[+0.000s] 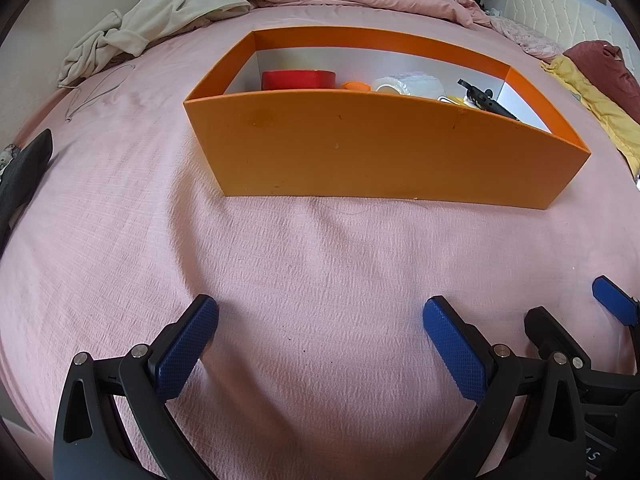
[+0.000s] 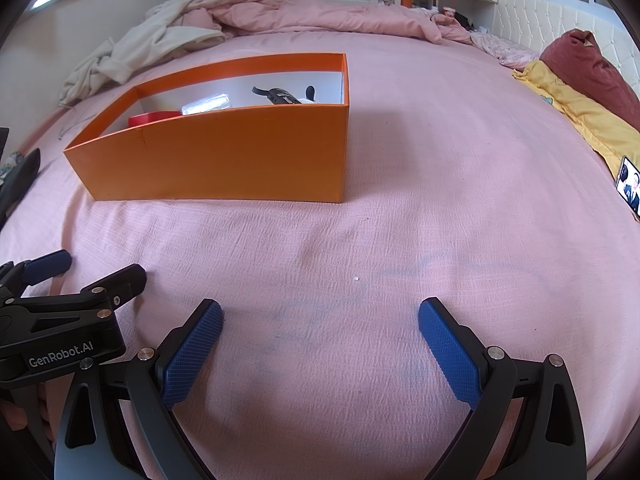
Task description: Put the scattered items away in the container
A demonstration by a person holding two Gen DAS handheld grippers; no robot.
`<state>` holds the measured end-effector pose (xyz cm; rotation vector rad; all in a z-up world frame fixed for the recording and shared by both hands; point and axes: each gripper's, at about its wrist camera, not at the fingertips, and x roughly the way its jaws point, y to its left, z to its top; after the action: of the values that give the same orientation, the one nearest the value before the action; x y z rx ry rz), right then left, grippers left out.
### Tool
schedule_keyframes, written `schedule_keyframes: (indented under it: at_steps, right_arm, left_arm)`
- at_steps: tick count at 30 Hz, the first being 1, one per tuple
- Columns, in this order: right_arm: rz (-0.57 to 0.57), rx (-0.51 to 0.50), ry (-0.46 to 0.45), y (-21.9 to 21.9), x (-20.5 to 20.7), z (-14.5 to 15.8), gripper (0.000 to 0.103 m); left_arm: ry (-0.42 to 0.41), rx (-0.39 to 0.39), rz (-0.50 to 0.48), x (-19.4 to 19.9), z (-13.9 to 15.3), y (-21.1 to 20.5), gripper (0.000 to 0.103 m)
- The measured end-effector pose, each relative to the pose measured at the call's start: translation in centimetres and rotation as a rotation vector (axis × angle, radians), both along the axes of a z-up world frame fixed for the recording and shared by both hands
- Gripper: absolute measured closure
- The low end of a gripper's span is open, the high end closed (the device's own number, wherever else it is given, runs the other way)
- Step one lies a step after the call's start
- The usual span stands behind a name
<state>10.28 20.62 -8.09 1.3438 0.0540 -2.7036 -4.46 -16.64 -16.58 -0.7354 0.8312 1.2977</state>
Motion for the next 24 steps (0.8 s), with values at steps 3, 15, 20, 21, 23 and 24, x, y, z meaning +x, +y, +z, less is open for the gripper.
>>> schedule_keyframes:
  at_steps: [3,15,20,21,23,24]
  right_arm:
    - [0.000,0.000,0.000,0.03,-0.02,-0.02,0.004]
    - [0.001,0.009,0.001,0.10,-0.08,-0.02,0.004]
    - [0.001,0.008,0.001,0.18,-0.15,0.05,0.004]
    - [0.001,0.009,0.001,0.13,-0.11,0.05,0.004]
    - [0.001,0.009,0.002,0.16,-0.11,0.04,0.004]
    - [0.001,0.009,0.002,0.13,-0.10,0.04,0.004]
  left_arm:
    - [0.000,0.003,0.005,-0.22,0.00,0.18,0.001]
    - [-0.002,-0.001,0.030,-0.60,-0.22,1.05,0.000]
    - [-0.002,0.003,0.031,-0.61,-0.32,1.03,0.000]
    - [-0.003,0.003,0.031,-0.64,-0.33,1.08,0.000]
    - [-0.002,0.003,0.031,-0.61,-0.32,1.03,0.000]
    - [-0.002,0.003,0.031,-0.61,-0.32,1.03,0.000]
